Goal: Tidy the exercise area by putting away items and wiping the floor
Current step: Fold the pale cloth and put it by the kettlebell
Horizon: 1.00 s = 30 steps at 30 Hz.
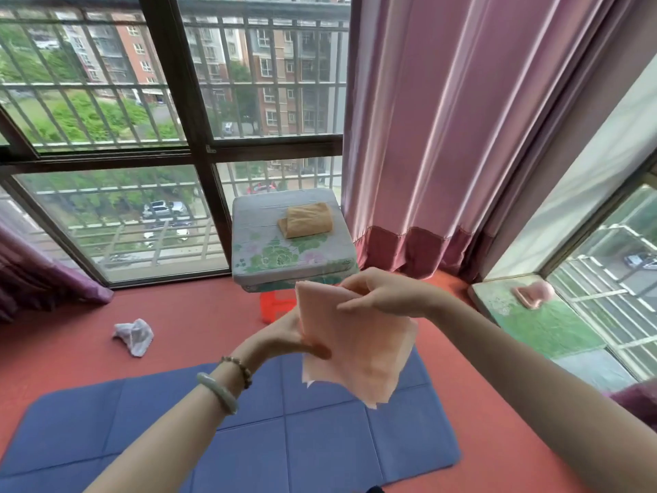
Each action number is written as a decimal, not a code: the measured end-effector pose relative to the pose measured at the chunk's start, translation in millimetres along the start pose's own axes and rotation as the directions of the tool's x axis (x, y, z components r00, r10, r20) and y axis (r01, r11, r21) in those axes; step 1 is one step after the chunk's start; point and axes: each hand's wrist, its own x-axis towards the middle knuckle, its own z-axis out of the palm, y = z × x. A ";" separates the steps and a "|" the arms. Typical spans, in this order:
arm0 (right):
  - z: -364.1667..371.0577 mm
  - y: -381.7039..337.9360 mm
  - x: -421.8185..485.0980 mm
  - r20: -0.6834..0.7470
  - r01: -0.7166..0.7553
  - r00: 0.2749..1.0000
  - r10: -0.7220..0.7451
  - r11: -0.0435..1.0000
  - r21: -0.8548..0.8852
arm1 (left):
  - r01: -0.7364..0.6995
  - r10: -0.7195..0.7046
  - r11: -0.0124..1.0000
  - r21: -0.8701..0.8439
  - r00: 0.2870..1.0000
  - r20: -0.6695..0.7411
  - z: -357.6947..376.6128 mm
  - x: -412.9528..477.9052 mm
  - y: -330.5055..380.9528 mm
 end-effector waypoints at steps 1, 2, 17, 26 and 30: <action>-6.1 -5.4 -5.2 0.005 -0.006 1.000 0.006 0.997 0.075 | -0.017 0.018 0.998 -0.057 1.000 0.011 2.9 1.4 6.7; -13.7 -6.4 -9.6 -0.012 -0.020 1.000 0.022 0.988 0.152 | -0.018 0.019 0.993 -0.118 1.000 0.004 4.6 1.9 12.9; 43.6 62.0 -31.4 -0.155 -0.235 0.951 0.268 0.950 0.204 | -0.001 0.014 0.979 -0.204 0.998 0.063 16.2 -4.1 58.2; 82.1 89.4 -67.1 -0.314 -0.252 0.877 0.363 0.905 0.343 | 0.011 -0.006 0.991 0.137 0.999 -0.036 47.9 45.0 45.3; 74.3 113.8 -103.7 -0.336 -0.204 0.819 0.466 0.783 0.588 | 0.128 -0.126 0.978 -0.166 0.992 0.020 73.6 53.7 31.0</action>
